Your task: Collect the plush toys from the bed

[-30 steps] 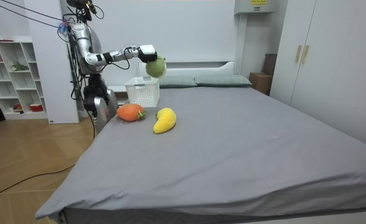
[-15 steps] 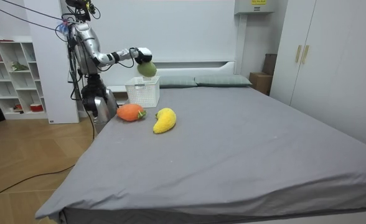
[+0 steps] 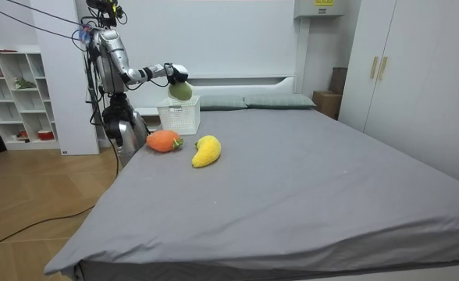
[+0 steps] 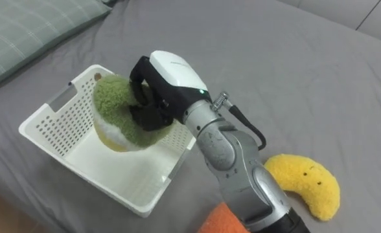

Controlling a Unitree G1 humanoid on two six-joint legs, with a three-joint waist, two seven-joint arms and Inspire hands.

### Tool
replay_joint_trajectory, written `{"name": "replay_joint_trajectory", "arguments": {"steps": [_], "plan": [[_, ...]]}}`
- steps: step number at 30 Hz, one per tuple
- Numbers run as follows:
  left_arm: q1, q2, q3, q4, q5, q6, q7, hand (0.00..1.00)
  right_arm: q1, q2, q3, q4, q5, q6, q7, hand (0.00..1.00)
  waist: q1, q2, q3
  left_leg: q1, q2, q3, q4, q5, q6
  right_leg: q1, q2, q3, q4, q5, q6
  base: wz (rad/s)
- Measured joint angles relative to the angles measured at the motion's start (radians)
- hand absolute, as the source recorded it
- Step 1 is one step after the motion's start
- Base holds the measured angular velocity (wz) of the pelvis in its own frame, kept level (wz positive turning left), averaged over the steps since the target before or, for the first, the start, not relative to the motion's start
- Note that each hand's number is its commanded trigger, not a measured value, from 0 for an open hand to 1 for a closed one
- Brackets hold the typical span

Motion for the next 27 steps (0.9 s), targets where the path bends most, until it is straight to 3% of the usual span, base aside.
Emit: {"name": "replay_joint_trajectory", "arguments": {"steps": [27], "plan": [[-0.010,0.002,0.001,-0.012,-0.003,0.002,-0.001,0.00,0.000,-0.008,0.010,0.004,0.014,-0.001,-0.003,0.00,-0.011,-0.001,0.0012,0.013,0.000,0.001,-0.003,0.000,0.000,0.009,0.000,-0.001,0.001,0.000,0.000,0.00]]}}
